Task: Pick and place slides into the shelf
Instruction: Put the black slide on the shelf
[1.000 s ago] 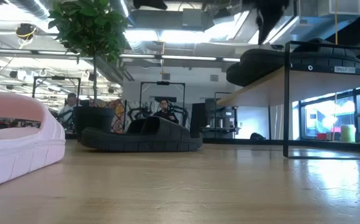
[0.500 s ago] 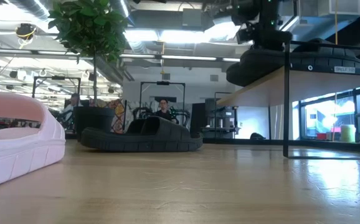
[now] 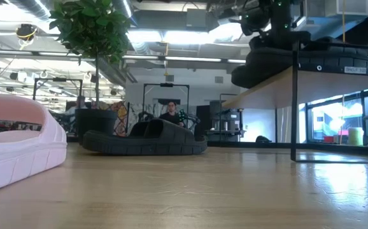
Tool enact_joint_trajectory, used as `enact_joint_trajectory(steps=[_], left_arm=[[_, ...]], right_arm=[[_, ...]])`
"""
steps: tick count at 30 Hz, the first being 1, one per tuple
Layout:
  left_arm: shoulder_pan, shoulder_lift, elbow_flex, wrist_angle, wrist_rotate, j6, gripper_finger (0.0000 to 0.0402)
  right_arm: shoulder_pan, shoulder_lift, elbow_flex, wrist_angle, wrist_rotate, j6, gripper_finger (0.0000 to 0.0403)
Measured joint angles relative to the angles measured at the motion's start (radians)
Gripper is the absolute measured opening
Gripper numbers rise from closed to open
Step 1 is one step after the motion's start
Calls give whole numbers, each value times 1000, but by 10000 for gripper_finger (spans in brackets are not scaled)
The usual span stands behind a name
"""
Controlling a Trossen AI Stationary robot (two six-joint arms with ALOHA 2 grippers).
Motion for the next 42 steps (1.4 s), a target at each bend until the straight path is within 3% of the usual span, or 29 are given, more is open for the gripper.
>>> enact_joint_trajectory(steps=[11, 17, 20, 23, 27, 35, 38, 42], left_arm=[[0, 0, 0, 0, -9, 0, 273], [0, 0, 0, 1, -10, 0, 273], [0, 0, 0, 1, -10, 0, 273], [0, 0, 0, 1, -7, 14, 273], [-6, 0, 0, 1, 35, 134, 273], [-101, 0, 0, -2, 44, 419, 273], [-139, 0, 0, -26, -8, 365, 273], [-187, 1, 0, -127, -123, 163, 273]], right_arm=[[0, -66, 0, -20, -20, 35, 275], [0, -147, 16, 20, 86, 135, 275], [2, -203, 60, 36, 78, 210, 275], [27, -268, 98, 75, 4, 302, 275], [95, -367, 119, 181, -75, 374, 275], [239, -470, 120, 309, -76, 497, 275], [273, -466, 119, 320, -76, 502, 275], [303, -455, 114, 322, -76, 504, 275]])
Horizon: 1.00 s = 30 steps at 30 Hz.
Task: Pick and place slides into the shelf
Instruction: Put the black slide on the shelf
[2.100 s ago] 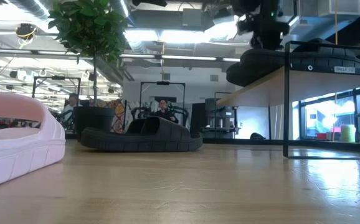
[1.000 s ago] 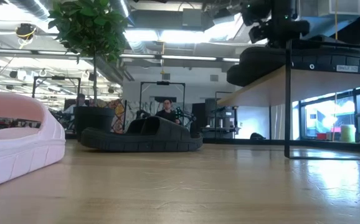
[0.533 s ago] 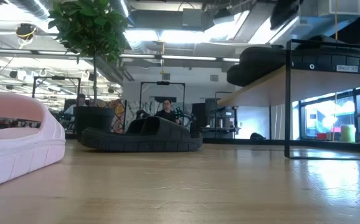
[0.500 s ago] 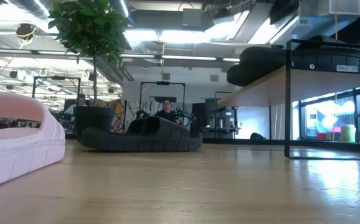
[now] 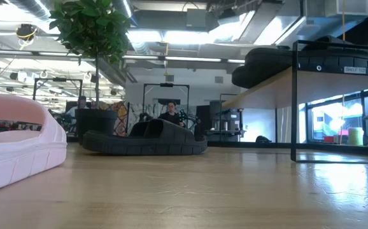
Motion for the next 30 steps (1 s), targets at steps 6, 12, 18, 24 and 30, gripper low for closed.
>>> enact_joint_trajectory(steps=[6, 12, 18, 24, 30], left_arm=[[-92, -9, -71, -106, -127, -358, 273], [-156, -118, -322, -69, -174, -820, 273], [-220, -277, -616, 237, -190, -1177, 273], [-267, -308, -838, 459, -198, -1515, 273], [-342, -298, -970, 559, -367, -1776, 273]], right_arm=[[12, 6, -24, 16, 1, -2, 275], [12, 15, -34, 18, 3, -2, 275], [12, 21, -34, 24, 2, -5, 275], [12, 21, -34, 23, 2, -5, 275], [12, 21, -34, 23, 2, -7, 275]])
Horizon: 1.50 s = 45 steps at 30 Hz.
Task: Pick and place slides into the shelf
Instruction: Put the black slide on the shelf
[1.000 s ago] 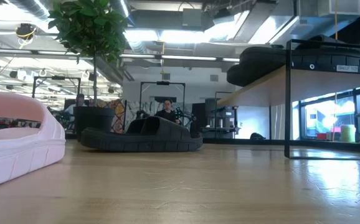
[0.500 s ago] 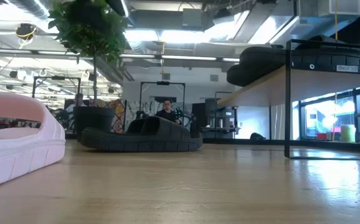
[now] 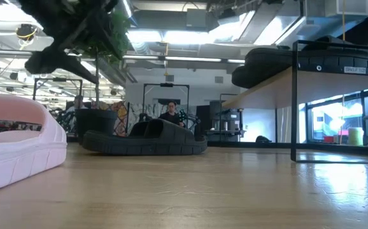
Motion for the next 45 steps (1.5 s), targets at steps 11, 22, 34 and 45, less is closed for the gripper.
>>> enact_joint_trajectory(steps=[11, 22, 34, 45], left_arm=[[-43, 43, -39, 2, -26, -166, 273], [-37, 134, -39, 46, 38, -297, 273], [-37, 244, -39, 19, 106, -401, 273], [-20, 344, -39, 23, 105, -504, 273]], right_arm=[[0, 0, 0, 0, 0, -10, 275], [0, 0, 0, -1, 0, -23, 275], [0, 0, 0, -1, 0, -23, 275], [0, 0, 0, -1, 0, -23, 275]])
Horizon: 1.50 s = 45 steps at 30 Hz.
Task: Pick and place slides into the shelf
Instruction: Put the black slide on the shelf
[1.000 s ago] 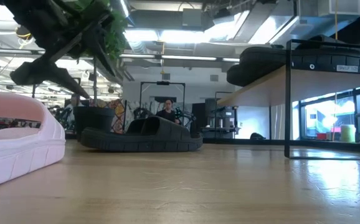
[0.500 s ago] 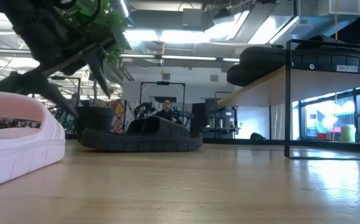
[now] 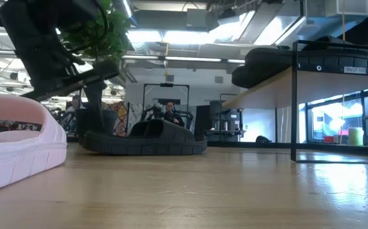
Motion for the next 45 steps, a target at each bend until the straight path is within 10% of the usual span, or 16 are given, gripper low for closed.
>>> enact_joint_trajectory(steps=[45], left_arm=[[49, 43, 0, 22, 1, 103, 273]], right_arm=[[0, 0, 0, 0, 0, -2, 275]])
